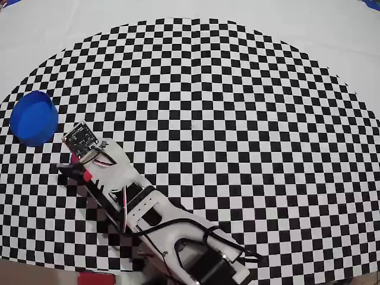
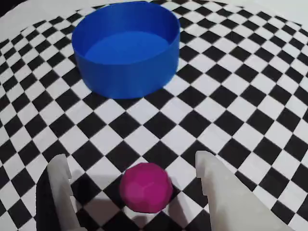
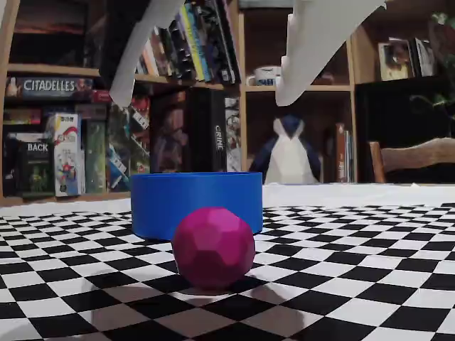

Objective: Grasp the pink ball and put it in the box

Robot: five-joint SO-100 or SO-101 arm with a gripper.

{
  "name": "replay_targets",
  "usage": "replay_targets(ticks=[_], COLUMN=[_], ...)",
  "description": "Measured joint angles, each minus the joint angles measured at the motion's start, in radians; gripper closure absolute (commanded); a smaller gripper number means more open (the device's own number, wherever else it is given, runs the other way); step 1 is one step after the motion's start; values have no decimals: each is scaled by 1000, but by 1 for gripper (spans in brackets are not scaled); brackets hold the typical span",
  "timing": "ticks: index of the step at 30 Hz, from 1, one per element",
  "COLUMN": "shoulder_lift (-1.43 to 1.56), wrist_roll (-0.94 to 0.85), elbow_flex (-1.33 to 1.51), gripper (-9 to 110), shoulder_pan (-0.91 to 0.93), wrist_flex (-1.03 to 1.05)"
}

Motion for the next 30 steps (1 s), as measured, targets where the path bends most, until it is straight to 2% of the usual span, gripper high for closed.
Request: replay_targets(ticks=[30], shoulder_lift=[-301], wrist_roll=[0], elbow_flex=[-153], gripper=[71], shoulder_pan=[15], wrist_flex=[-15])
